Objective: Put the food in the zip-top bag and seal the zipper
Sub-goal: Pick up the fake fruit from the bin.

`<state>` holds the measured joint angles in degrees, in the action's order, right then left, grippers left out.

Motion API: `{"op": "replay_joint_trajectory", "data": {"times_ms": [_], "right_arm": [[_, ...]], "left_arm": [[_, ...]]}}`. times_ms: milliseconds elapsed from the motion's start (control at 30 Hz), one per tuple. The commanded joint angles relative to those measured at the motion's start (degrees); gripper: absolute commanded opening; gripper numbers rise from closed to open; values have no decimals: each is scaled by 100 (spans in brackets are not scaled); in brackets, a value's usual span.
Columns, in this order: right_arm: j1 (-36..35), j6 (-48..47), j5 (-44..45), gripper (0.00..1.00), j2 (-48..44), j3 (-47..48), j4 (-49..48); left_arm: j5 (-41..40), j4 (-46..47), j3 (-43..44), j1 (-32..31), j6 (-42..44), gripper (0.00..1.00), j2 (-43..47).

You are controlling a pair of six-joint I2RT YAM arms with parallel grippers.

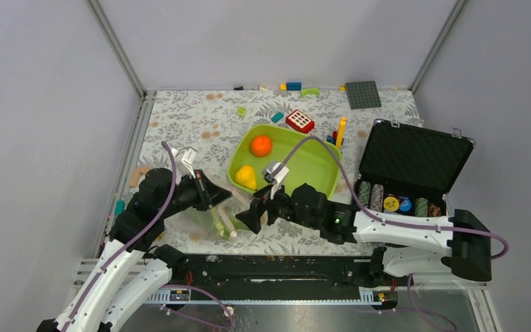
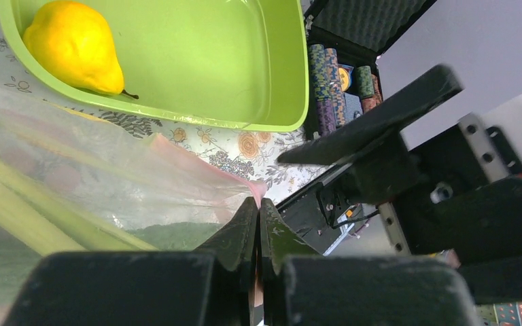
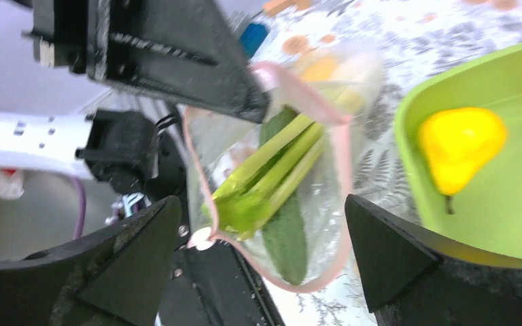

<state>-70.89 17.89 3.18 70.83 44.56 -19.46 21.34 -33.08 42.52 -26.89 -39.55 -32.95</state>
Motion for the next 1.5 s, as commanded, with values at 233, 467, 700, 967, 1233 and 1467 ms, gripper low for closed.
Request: {"op": "replay_joint_trajectory", "data": {"times_ms": [233, 467, 700, 967, 1233, 1467], "right_arm": [[1328, 721, 1545, 100, -74, 580, 1232], [2208, 1486, 1733, 100, 1781, 1995, 2284], [2308, 2291, 1616, 100, 3338, 3181, 2040], [2317, 3023, 1444, 100, 4274, 3554, 1615], [2306, 3253, 670, 100, 4456, 3375, 1656], [2309, 3263, 430, 100, 4640, 3450, 1807]], "left_arm": [[-396, 80, 272, -2, 325, 0, 60], [-1647, -669, 770, 0, 559, 0, -44], [-2443, -1151, 1193, 17, 816, 0, -20], [-2838, -1156, 1197, 22, 910, 0, 245], [-2794, -1088, 1068, 39, 843, 0, 303], [-2663, -1010, 1005, 73, 802, 0, 311]]}}
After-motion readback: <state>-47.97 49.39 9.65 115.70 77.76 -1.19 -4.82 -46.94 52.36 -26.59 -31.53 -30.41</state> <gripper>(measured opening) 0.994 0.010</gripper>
